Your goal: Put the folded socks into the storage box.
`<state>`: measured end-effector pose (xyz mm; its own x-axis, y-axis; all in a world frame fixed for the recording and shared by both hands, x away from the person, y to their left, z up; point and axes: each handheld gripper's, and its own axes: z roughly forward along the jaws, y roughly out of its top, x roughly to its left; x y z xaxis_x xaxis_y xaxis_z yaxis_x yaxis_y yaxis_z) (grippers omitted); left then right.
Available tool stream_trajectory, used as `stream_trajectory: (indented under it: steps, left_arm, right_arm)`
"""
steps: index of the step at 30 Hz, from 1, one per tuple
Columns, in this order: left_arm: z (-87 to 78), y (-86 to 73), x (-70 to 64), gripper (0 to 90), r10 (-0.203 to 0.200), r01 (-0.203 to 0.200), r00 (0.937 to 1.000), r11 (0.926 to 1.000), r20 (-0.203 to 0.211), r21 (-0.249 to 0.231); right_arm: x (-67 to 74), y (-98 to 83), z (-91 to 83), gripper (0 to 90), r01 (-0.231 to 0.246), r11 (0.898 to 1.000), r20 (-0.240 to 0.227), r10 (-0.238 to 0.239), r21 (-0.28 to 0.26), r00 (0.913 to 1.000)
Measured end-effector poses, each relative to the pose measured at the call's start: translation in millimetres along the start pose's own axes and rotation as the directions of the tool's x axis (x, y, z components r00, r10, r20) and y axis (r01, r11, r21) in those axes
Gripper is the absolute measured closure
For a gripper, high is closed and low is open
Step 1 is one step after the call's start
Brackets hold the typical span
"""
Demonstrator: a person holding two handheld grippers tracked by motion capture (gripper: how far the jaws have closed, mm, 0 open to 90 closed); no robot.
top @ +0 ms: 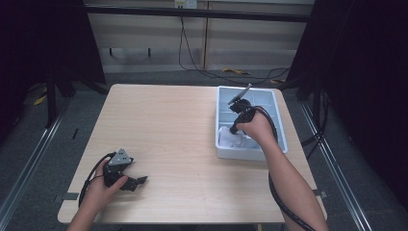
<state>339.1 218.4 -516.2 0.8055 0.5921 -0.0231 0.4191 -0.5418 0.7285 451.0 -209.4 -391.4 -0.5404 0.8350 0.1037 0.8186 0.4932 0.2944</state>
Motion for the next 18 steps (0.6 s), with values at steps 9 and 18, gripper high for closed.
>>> stream_trajectory:
  steps: [9,18]
  left_arm:
    - [0.3,0.2,-0.1,7.1,0.000,0.000,1.0000,1.0000,-0.001,-0.001]
    - [0.4,0.1,-0.4,7.1,-0.001,0.001,1.0000,1.0000,0.000,-0.001]
  right_arm:
    - [18.1,-4.8,14.8,90.0,0.085,0.995,0.009,-0.086,0.046,0.9963]
    - [25.4,-8.4,34.5,90.0,0.112,0.990,0.001,-0.113,0.087,0.9936]
